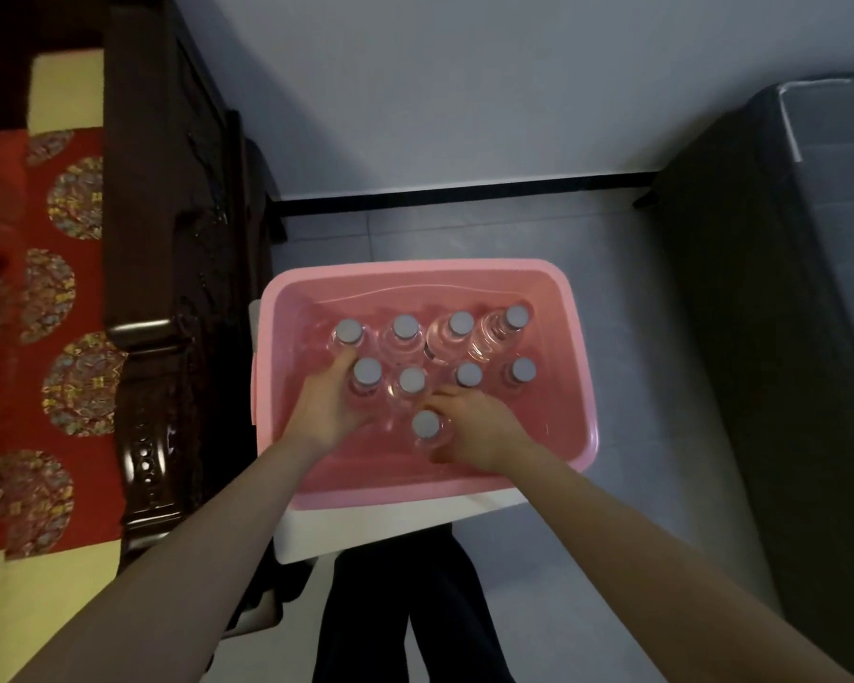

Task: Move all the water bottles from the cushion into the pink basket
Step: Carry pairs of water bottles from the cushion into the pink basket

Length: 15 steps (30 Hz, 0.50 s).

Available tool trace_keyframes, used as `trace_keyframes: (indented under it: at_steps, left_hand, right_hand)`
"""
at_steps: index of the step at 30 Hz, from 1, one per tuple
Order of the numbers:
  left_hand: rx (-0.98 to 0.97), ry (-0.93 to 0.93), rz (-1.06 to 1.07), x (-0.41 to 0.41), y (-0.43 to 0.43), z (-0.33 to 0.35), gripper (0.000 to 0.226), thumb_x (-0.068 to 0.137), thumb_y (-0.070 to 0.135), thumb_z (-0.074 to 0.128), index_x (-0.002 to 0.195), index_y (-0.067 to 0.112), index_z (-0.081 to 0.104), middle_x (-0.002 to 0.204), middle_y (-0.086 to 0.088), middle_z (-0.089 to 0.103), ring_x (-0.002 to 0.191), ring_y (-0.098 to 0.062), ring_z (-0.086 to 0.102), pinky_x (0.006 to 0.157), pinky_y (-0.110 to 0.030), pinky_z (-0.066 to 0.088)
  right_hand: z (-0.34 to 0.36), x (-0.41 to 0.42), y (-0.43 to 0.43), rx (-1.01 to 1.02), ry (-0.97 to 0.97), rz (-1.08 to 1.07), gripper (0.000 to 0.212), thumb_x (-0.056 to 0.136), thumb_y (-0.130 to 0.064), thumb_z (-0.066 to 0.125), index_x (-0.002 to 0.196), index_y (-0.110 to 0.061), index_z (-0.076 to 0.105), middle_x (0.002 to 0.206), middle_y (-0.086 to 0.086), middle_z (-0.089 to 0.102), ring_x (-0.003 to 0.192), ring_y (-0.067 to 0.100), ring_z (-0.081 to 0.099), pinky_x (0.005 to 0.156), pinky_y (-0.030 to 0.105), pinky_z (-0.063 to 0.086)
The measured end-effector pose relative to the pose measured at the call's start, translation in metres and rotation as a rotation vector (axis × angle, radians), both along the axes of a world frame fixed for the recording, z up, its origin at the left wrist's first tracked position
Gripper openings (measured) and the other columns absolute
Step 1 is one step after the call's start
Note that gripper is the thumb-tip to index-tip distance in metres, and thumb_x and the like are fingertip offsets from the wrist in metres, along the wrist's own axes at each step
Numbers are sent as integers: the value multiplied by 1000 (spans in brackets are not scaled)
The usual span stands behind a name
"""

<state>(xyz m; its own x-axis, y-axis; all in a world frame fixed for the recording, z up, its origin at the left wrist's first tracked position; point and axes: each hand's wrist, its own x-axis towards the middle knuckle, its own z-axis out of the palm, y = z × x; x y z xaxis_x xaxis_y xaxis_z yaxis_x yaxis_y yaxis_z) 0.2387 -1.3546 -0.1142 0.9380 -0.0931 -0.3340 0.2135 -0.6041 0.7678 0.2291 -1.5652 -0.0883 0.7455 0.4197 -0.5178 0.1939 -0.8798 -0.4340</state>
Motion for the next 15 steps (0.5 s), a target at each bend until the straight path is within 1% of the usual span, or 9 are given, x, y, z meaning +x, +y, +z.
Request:
trace_keyframes:
  at_steps: [1,3,5,7,9,11,13,15]
  left_hand:
    - [41,-20,-12,0,-1,-5,83,55,12,85,130,24,51,107,-2,63,96,-21,62,80,-20,42]
    - [115,-34,-24,-1,-2,-13,81,51,11,87,124,19,56,114,-7,54,104,-27,58,88,-21,39]
    - [145,-19,-29,-1,-1,-17,80,49,10,88,122,18,58,119,-8,50,106,-28,56,91,-21,37]
    - [154,-25,-37,-1,-1,-20,79,48,10,88,121,17,59,120,-8,50,107,-27,56,92,-20,37]
    - [156,-54,-37,-1,-2,-20,73,49,9,87,117,16,61,118,-7,51,105,-25,56,90,-17,36]
    - [146,-92,-36,-1,-3,-19,64,50,4,85,111,12,64,114,-9,52,98,-21,55,84,-11,32]
    - [136,-108,-46,-2,-2,-17,54,51,1,83,102,7,67,108,-10,54,93,-16,50,78,-8,30]
    - [148,-116,-73,-2,2,-17,44,53,3,83,94,9,69,102,-7,56,90,-15,50,74,-4,28]
  right_hand:
    - [-1,-3,0,-37,-23,33,52,67,-29,77,117,-27,62,118,-5,60,101,23,60,73,35,52]
    - [-4,-5,-1,-84,-39,56,39,71,-24,71,110,-22,66,112,-2,62,98,27,61,66,33,48]
    - [-3,0,-1,-77,-42,18,27,73,-20,68,100,-17,68,102,3,66,90,31,62,61,32,44]
    - [-2,5,-3,-69,-42,20,20,72,-19,67,91,-14,68,93,8,68,83,34,63,60,33,45]
    - [-2,5,-2,-83,-34,39,18,72,-20,66,89,-13,67,89,10,68,79,35,62,61,36,49]
    - [-3,2,-1,-96,-32,34,18,72,-20,65,89,-14,66,89,10,68,79,35,63,61,38,51]
    - [-2,0,1,-121,-36,25,17,73,-18,64,90,-13,64,91,11,67,82,36,63,60,35,47]
    - [1,-3,3,-150,-50,23,18,76,-16,63,93,-12,64,95,12,67,86,36,63,59,32,40]
